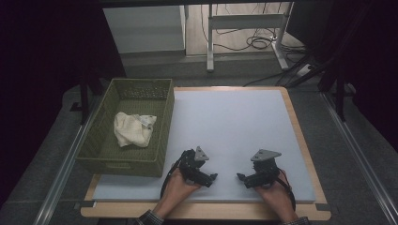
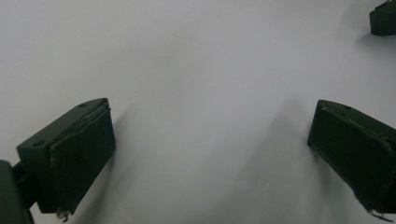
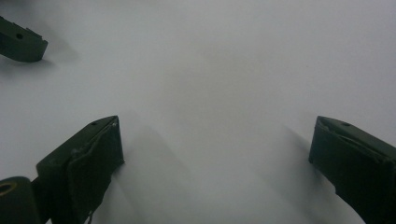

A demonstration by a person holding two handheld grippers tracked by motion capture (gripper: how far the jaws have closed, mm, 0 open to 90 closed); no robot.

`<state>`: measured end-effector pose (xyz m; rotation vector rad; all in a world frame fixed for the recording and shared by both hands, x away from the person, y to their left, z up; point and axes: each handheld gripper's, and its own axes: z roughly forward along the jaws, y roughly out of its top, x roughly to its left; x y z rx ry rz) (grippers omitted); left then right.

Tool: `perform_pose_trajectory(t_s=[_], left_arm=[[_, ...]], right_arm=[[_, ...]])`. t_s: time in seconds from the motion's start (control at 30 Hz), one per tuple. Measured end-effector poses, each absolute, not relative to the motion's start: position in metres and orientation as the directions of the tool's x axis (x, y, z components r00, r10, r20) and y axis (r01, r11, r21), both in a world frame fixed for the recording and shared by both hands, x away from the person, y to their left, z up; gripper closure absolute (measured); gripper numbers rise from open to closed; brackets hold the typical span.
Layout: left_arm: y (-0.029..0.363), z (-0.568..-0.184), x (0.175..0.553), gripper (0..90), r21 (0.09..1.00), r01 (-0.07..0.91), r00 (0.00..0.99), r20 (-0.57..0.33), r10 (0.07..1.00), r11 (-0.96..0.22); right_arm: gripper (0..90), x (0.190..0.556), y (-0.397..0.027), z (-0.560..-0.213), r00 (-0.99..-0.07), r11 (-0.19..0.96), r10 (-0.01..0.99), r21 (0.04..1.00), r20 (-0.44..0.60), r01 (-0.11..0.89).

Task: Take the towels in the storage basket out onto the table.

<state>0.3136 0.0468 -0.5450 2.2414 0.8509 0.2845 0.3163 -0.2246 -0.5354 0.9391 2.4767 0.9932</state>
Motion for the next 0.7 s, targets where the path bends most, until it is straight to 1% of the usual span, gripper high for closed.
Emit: perform_pose_trajectory(t_s=[0.4,0.5,0.7], left_arm=[[0.046,-0.541,0.314,1.7,0.683,0.488,0.768,-0.040,0.639,-0.544],[0.047,-0.536,0.315,1.7,0.692,0.490,0.769,-0.057,0.636,-0.530],[0.047,-0.526,0.316,1.7,0.695,0.482,0.769,-0.046,0.637,-0.533]], right_arm=[[3.1,0.316,-0.225,-0.535,-0.736,0.545,0.675,0.702,-0.042,0.459],[3.1,0.316,-0.225,-0.535,-0.736,0.545,0.675,0.702,-0.042,0.459],[3.0,0.316,-0.225,-0.535,-0.737,0.544,0.675,0.702,-0.042,0.459]])
